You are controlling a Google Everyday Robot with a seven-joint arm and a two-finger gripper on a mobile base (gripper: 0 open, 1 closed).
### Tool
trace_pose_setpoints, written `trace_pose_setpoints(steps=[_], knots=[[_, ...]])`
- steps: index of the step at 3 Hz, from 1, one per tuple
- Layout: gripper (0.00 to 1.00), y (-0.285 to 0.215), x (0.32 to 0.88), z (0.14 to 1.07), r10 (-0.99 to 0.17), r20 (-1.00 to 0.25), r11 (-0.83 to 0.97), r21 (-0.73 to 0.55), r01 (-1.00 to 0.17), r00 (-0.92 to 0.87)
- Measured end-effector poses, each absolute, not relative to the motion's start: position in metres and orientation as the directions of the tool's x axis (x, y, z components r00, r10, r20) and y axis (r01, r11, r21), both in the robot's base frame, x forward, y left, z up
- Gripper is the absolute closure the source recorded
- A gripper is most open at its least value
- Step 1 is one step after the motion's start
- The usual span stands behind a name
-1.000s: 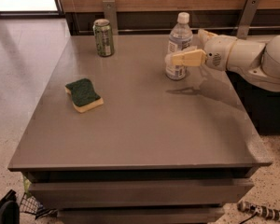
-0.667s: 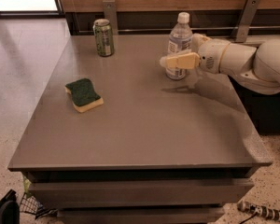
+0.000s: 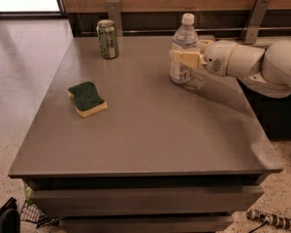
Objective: Pick blue plastic bottle
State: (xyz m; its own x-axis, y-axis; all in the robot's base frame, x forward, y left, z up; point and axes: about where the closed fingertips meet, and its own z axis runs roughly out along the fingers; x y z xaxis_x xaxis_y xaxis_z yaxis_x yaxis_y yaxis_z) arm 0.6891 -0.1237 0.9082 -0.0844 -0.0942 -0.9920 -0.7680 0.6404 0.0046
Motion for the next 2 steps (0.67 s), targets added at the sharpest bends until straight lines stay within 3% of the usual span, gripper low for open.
trace_pose_setpoints(steps=[2], knots=[[1.00, -0.1169, 0.6893, 0.9083, -0.094, -0.992, 0.632, 0.005, -0.775, -0.084]])
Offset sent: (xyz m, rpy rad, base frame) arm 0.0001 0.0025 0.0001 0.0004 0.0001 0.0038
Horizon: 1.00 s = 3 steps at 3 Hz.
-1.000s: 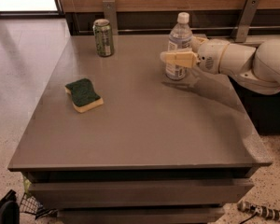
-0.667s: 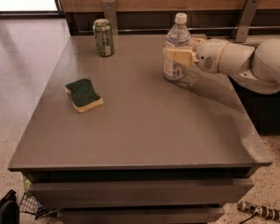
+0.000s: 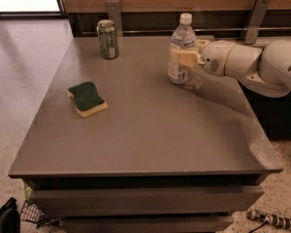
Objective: Pick blue plastic bottle
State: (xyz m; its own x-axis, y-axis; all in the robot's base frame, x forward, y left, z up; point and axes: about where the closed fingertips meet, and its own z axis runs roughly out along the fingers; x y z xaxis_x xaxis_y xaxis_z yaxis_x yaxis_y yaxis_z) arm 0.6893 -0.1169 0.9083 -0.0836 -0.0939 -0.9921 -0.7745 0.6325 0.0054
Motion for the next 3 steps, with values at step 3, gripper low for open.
trace_pose_setpoints(steps=[3], knots=[[1.00, -0.096, 0.685, 0.958, -0.123, -0.990, 0.546, -0.015, -0.837, -0.063]])
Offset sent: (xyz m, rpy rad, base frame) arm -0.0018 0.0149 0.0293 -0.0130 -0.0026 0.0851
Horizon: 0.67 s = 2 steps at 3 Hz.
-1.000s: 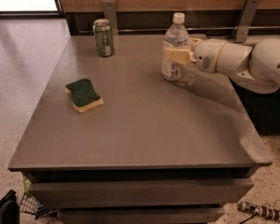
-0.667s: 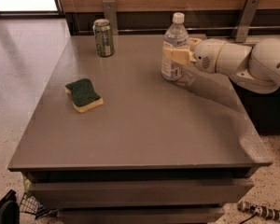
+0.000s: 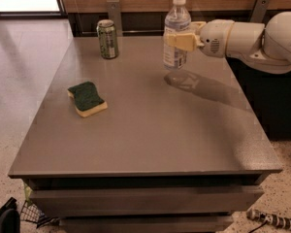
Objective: Pick blue plastic bottle
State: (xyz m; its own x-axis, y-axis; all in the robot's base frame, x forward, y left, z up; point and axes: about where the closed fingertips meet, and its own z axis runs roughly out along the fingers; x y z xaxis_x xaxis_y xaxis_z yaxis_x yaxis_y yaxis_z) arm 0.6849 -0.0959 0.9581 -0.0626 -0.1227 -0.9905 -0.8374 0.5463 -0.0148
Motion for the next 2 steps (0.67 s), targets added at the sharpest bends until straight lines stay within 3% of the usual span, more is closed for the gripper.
trace_pose_setpoints(steps=[2], knots=[[1.00, -0.077, 0.674, 1.027, -0.180, -0.983, 0.448, -0.104, -0.888, 0.024]])
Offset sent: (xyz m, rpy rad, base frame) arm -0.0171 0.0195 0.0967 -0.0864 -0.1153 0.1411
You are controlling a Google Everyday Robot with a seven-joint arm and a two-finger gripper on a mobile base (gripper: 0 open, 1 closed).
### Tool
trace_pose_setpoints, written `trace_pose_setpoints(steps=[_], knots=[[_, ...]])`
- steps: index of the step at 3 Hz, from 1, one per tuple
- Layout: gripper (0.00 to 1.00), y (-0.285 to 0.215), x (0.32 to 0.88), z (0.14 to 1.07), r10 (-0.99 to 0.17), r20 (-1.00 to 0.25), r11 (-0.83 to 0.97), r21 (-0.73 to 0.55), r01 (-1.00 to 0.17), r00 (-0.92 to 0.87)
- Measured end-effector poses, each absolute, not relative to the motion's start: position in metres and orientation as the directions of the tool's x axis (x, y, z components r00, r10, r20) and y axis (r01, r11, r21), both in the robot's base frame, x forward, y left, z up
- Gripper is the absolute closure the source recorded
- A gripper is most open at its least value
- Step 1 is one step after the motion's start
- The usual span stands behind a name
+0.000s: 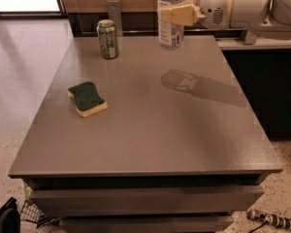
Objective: Pick blue plastic bottle
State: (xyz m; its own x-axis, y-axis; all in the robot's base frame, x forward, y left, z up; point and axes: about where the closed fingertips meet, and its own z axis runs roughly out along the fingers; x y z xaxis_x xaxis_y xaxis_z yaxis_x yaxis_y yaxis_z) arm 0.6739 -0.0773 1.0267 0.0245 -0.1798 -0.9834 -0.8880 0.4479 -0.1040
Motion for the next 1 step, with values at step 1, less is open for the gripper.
trace_pose_setpoints(steps=[1], knots=[[1.00, -0.0773, 0.6739, 1.0267, -0.180, -0.983, 0.448, -0.104, -0.888, 0.024]])
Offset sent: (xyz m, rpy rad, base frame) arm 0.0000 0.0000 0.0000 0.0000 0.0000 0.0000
